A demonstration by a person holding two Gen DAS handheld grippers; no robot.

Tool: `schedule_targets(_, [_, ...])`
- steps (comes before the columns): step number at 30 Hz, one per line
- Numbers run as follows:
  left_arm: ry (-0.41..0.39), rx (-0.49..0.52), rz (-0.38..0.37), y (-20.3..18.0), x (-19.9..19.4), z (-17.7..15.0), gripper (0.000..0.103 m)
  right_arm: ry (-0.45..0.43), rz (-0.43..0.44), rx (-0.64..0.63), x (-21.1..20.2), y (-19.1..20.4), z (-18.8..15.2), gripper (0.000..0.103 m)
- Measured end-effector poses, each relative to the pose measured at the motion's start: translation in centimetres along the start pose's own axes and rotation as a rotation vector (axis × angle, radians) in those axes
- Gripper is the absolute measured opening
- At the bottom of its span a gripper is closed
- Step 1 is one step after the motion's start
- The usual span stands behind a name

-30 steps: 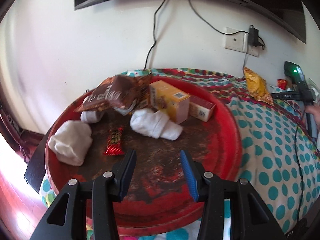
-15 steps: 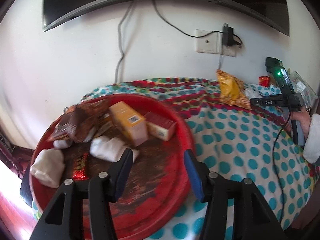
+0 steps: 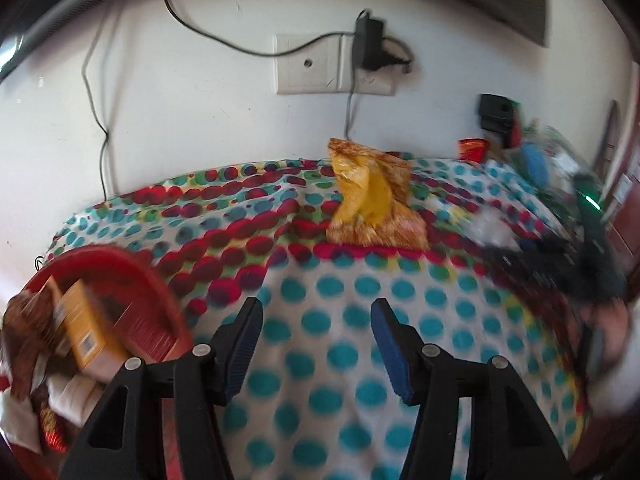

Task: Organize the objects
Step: 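Grasp the yellow chip bag with the left gripper while the right gripper holds the plastic bundle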

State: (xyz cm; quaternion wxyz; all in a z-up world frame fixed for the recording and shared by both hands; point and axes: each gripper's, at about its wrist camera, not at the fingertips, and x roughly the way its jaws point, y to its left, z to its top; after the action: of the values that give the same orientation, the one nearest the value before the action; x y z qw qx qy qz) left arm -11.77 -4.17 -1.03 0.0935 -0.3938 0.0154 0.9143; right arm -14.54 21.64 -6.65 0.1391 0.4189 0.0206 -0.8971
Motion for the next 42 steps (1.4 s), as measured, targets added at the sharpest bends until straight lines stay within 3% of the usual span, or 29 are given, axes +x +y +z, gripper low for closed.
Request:
schedule_targets(3, [0.033, -0.016, 0.009, -1.1, 3.2, 2.7, 0.058, 0.015, -0.021, -0.021, 0.2, 0.5, 0.0, 0.038])
schedule_targets(8, [0.057, 0.040, -0.034, -3.7, 6.8, 6.1, 0.058, 0.034, -0.028, -0.031, 0.5, 0.5, -0.2, 0.039])
schedule_targets(15, [0.118, -0.024, -0.086, -4.3, 10.8, 9.2, 0.058, 0.041, -0.034, -0.069, 0.7, 1.4, -0.2, 0.040])
schedule_targets(21, [0.145, -0.006, -0.060, -5.3, 13.5, 9.7, 0.058, 0.042, -0.028, -0.080, 0.8, 1.7, -0.2, 0.040])
schedule_targets(25, [0.146, -0.051, -0.044, -4.9, 15.0, 9.6, 0.059, 0.041, -0.028, -0.079, 0.7, 1.9, -0.2, 0.040])
schedule_targets(31, [0.113, -0.144, -0.102, -3.7, 15.2, 8.9, 0.057, 0.042, -0.030, -0.080, 0.7, 1.9, -0.2, 0.040])
schedule_targets(34, [0.095, -0.117, -0.080, -4.0, 14.6, 8.9, 0.048, 0.042, -0.032, -0.082, 0.7, 1.9, -0.2, 0.040])
schedule_targets(42, [0.078, -0.098, -0.064, -4.6, 13.1, 8.3, 0.044, 0.043, -0.036, -0.084, 0.7, 2.1, -0.2, 0.041])
